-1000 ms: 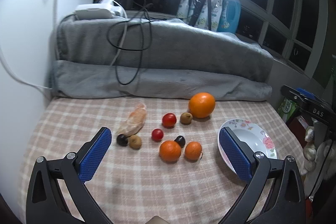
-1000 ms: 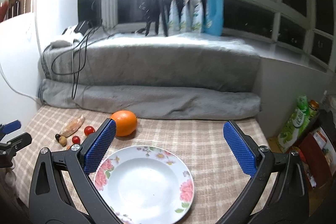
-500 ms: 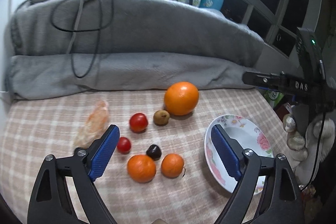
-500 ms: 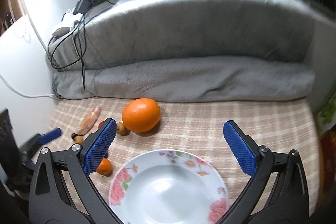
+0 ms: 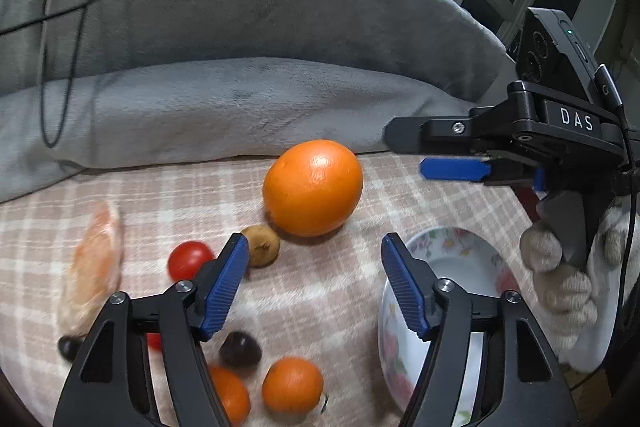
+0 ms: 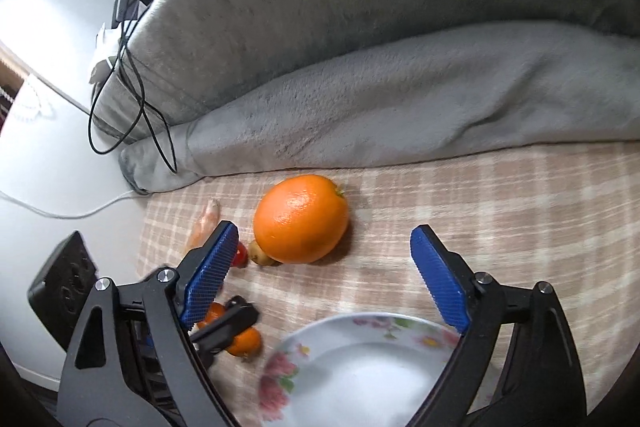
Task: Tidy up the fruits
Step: 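Move the open right gripper toward the large orange, then close the right gripper on the large orange and lift it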
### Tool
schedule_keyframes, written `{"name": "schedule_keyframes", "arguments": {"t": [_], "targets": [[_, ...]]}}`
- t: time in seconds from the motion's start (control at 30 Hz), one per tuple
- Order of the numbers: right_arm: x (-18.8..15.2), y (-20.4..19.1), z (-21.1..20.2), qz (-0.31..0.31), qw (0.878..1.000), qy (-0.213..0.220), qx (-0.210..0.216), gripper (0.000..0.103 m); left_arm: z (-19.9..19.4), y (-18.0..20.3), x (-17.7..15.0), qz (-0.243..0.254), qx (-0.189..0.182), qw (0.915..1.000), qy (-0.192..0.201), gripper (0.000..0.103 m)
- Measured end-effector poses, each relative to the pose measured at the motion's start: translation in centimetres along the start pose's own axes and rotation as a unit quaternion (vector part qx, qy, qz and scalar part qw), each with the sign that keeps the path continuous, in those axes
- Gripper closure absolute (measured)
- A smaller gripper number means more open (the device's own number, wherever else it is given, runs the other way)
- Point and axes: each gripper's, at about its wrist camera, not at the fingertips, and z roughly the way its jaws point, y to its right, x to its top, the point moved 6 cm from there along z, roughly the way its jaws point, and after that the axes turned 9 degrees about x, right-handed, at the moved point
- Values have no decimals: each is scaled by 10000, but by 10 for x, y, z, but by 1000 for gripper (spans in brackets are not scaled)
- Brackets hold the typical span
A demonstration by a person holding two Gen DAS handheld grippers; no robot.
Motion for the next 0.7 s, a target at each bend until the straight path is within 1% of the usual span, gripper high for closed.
{"name": "schedule_keyframes", "arguments": {"t": [0.07, 0.2, 0.33, 0.43, 0.53, 0.63, 0.7], "targets": [[2, 3, 8, 124, 9999, -63, 72, 17, 5, -1, 4, -41, -39, 10000, -36, 36], [6, 8, 21, 382, 9990, -148, 190, 19, 15, -2, 11, -102, -103, 9998, -125, 45], [8, 11, 29, 563, 9977, -231, 301, 23, 24, -4, 14, -152, -130, 9996, -174, 45], [8, 13, 34, 651, 9969, -285, 327, 23, 29, -4, 17, -138, -108, 9997, -170, 45], [9, 12, 40, 691, 9965, -323, 343, 24, 32, -5, 22, -134, -106, 9997, -186, 45], [9, 12, 42, 710, 9962, -362, 358, 29, 36, -7, 25, -119, -92, 9997, -194, 45], [9, 11, 45, 734, 9959, -387, 373, 29, 37, -8, 27, -103, -94, 9997, -202, 45]]}}
